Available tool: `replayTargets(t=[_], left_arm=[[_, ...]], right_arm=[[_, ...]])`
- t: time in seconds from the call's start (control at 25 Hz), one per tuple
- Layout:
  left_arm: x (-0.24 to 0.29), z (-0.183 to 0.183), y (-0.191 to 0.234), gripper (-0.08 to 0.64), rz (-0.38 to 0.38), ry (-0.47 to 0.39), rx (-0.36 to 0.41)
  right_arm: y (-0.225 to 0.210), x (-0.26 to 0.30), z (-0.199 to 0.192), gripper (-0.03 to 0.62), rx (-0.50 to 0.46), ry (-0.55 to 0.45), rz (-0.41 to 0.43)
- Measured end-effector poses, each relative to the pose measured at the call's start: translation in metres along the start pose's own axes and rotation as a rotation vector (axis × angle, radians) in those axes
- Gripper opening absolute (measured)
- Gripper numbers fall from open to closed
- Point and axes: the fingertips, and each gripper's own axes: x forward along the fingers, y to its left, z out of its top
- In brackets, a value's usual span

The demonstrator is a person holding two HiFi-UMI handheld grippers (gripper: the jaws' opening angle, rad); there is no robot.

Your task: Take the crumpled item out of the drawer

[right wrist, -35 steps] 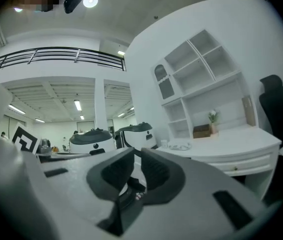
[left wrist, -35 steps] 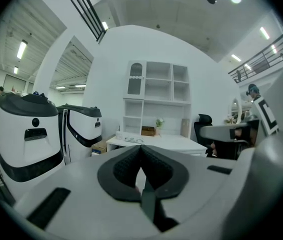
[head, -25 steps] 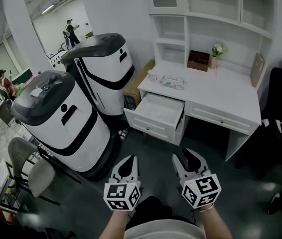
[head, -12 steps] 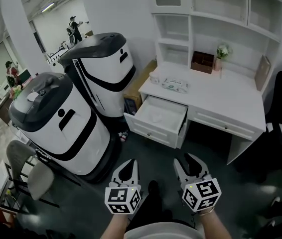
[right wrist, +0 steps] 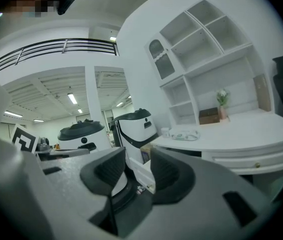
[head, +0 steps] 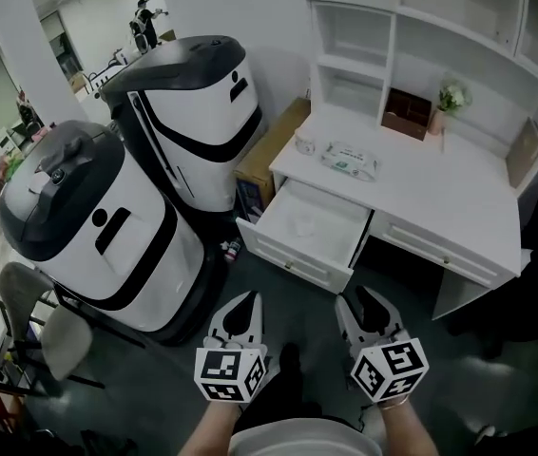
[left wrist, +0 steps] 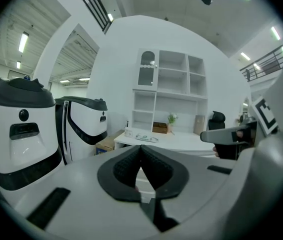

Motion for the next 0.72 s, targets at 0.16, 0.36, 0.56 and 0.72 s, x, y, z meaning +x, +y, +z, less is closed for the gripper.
replayTargets(t=[0.16, 0.36, 0.56, 0.72], left_arm=[[0.037, 0.004, 0.022, -0.009, -0.003, 0.012, -0.001], [0.074, 0.01, 0.048, -0.009, -0.015, 0.036, -0.018], [0.098, 0.014, 0.063, -0.009, -0.036, 0.052, -0.017], [0.11, 0.02, 0.07, -0.009, -0.05, 0.048, 0.003]], right_arm=[[-0.012, 0.04, 0.006, 0.141, 0.007, 0.014, -0.01], [-0.021, 0.082, 0.021, 0.141, 0.012, 0.009, -0.011], [-0.029, 0.112, 0.038, 0.141, 0.02, -0.02, -0.015], [-0.034, 0.129, 0.042, 0.141, 0.014, -0.019, -0.021]])
